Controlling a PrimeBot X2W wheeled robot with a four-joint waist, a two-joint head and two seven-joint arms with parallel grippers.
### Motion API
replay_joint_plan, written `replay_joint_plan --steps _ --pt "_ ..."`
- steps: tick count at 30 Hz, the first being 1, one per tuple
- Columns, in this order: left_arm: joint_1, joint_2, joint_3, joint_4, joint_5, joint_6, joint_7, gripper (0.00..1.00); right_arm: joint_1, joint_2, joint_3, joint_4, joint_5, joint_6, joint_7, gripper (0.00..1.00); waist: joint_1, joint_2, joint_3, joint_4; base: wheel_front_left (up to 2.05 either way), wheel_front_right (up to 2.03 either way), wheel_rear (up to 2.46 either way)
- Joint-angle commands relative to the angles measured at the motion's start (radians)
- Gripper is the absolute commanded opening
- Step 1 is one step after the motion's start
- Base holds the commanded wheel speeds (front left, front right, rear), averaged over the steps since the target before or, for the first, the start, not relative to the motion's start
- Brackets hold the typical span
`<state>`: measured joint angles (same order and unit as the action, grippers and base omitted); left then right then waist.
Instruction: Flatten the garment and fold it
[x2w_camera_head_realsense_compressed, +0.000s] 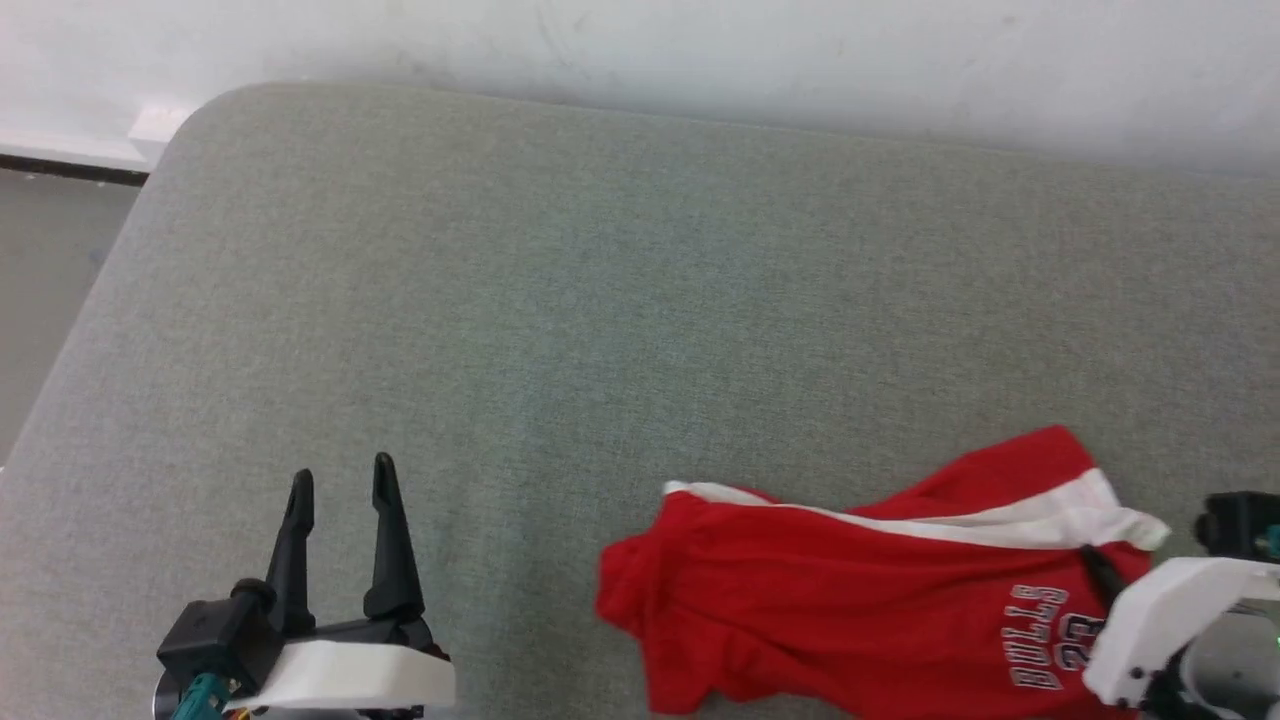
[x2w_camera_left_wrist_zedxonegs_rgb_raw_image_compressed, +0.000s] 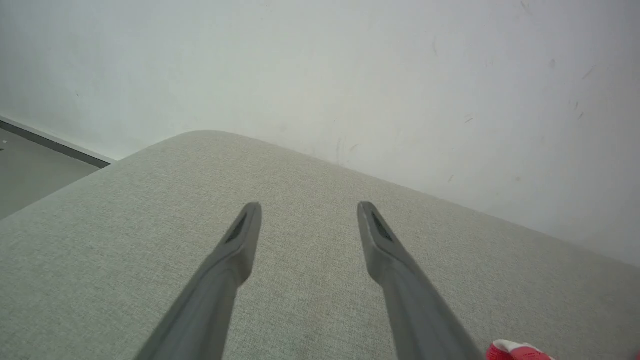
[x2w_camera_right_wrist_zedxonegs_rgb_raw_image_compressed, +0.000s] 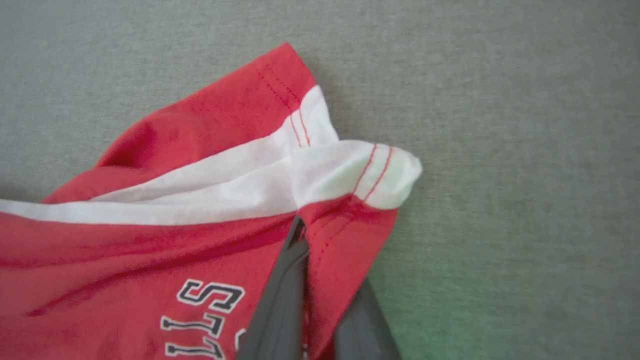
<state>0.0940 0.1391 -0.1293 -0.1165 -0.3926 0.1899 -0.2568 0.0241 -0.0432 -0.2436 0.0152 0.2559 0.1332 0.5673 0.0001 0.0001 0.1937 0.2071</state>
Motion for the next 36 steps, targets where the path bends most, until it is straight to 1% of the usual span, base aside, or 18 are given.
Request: replay_joint_plan --steps 1,8,10,12,15,21,27,32,36 --pt "-0.003 -0.001 0.003 0.003 0.009 -0.008 -0.005 1.0 -0.006 -0.007 -0.02 0.0 -0.014 -0.002 -0.006 0.0 -0.0001 -0.0001 -0.005 -0.007 0.0 0.0 0.0" --pt "0.006 0.005 0.001 0.013 0.01 -0.013 -0.003 1.0 0.008 -0.007 -0.173 -0.037 -0.084 -0.002 -0.009 0.0 -0.0001 -0.0001 -0.02 -0.029 0.0 0.0 0.0" --pt "0.01 0.009 0.0 0.015 0.011 -0.011 0.001 1.0 0.016 -0.007 -0.189 -0.054 -0.088 -0.002 -0.005 0.0 -0.0001 -0.0001 -0.026 -0.035 0.0 0.0 0.0" --pt "0.014 0.01 -0.002 0.016 0.011 -0.01 0.004 1.0 0.022 -0.007 -0.181 -0.07 -0.082 -0.002 -0.001 0.0 -0.0001 -0.0001 -0.034 -0.041 0.0 0.0 0.0" --pt "0.018 0.011 -0.008 0.02 0.01 -0.009 0.01 1.0 0.037 -0.007 -0.14 -0.097 -0.04 -0.002 0.01 0.0 -0.0001 -0.0001 -0.047 -0.048 0.0 0.0 0.0" --pt "0.028 0.009 -0.019 0.023 0.007 -0.005 0.02 1.0 0.091 -0.007 0.002 -0.184 0.057 -0.002 0.039 0.0 -0.0001 -0.0001 -0.067 -0.055 0.0 0.0 0.0" --pt "0.033 0.008 -0.028 0.024 0.005 -0.003 0.026 1.0 0.1 -0.007 0.146 -0.253 0.086 -0.002 0.054 0.0 -0.0001 -0.0001 -0.071 -0.05 0.0 0.0 0.0" --pt "0.028 0.006 -0.033 0.029 -0.002 -0.005 0.03 1.0 0.067 -0.007 0.261 -0.258 0.095 -0.002 0.062 0.0 -0.0001 -0.0001 -0.062 -0.035 0.0 0.0 0.0" --pt "0.021 0.004 -0.034 0.035 -0.008 -0.006 0.029 1.0 0.027 -0.007 0.343 -0.232 0.104 -0.002 0.059 0.0 -0.0001 -0.0001 -0.05 -0.024 0.0 0.0 0.0"
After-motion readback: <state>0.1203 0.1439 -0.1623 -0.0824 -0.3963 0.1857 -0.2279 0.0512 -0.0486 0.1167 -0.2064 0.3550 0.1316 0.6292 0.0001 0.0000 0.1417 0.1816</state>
